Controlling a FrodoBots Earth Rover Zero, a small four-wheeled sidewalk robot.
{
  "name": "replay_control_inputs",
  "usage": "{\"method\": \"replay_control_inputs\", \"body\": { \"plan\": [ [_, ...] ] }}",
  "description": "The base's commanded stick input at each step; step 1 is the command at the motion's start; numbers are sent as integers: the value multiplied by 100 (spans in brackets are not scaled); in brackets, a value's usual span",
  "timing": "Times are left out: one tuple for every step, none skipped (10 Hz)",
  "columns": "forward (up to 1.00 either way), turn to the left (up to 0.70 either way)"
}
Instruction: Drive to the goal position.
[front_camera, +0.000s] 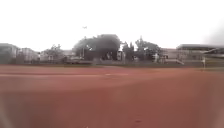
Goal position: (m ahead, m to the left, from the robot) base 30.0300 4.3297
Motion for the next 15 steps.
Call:
{"method": "replay_control_inputs", "body": {
  "plan": [
    [70,0],
    [70,0],
    [70,0],
    [70,0],
    [70,0],
    [70,0],
    [70,0],
    [70,0],
    [70,0],
    [70,0],
    [70,0],
    [70,0],
    [70,0],
    [70,0],
    [70,0]
  ]
}}
